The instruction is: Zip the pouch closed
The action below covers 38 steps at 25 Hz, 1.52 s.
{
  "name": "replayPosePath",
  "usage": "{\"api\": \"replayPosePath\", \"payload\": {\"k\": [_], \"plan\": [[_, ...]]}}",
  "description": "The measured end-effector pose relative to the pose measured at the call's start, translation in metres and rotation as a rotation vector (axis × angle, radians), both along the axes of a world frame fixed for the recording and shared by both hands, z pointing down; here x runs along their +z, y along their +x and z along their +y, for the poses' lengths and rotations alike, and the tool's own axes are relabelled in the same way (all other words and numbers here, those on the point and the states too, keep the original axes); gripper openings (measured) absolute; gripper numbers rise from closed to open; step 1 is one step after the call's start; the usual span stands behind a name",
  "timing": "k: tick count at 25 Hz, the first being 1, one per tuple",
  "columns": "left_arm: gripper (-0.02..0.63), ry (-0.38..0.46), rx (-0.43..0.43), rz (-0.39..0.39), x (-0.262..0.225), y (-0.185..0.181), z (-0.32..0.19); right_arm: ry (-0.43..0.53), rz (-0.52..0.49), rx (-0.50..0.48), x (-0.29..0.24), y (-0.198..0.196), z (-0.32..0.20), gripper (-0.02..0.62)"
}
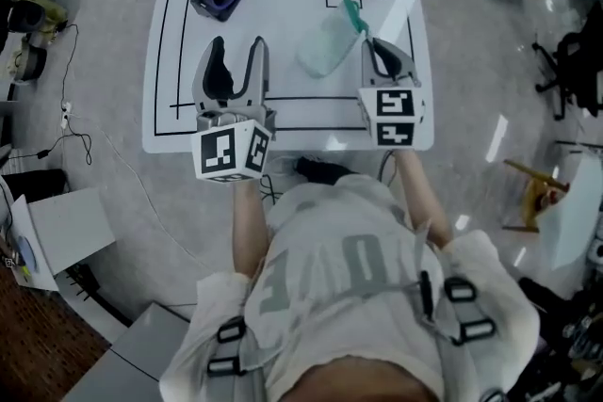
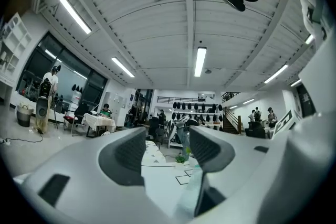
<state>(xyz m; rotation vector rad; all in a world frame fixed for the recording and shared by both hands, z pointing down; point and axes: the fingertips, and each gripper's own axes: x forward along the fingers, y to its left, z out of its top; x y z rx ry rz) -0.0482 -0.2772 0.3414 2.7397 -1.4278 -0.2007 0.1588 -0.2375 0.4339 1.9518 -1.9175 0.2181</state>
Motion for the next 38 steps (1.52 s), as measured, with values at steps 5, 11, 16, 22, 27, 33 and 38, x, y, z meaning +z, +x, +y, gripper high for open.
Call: {"api": "replayPosePath", "payload": {"k": [5, 11, 16, 22, 27, 33, 38], "plan": [[0.244, 0.024, -0.012, 0.051, -0.025, -0.007, 0.01, 0.138, 0.179, -0.106, -0.052, -0.019, -0.009, 0.017], [0.244, 0.041, 0.021, 0.067, -0.045, -0.004, 0.025, 0.248, 0.167, -0.235, -0.091, -0.055, -0.014, 0.017], [0.244, 0.062, -0.005, 0.071, -0.06, -0.024, 0.039, 0.303, 0.25, -0.32, -0.105, -0.093, -0.009, 0.017], [0.244, 0.003, -0.033, 0.082, -0.056, -0.051, 0.05, 0.335, 0.362, -0.422, -0.112, -0.14, -0.004, 0.017], [0.244, -0.02, -0.075, 0.08, -0.048, -0.071, 0.057, 0.357, 0.459, -0.547, -0.103, -0.176, 0.003, 0.017], [0.244, 0.022, -0.04, -0.12, -0.053, -0.05, 0.057, 0.325, 0.532, -0.653, -0.08, -0.192, 0.012, 0.017], [0.244, -0.051, 0.063, -0.229, -0.042, -0.027, 0.051, 0.311, 0.613, -0.752, -0.066, -0.206, 0.021, 0.017]]}}
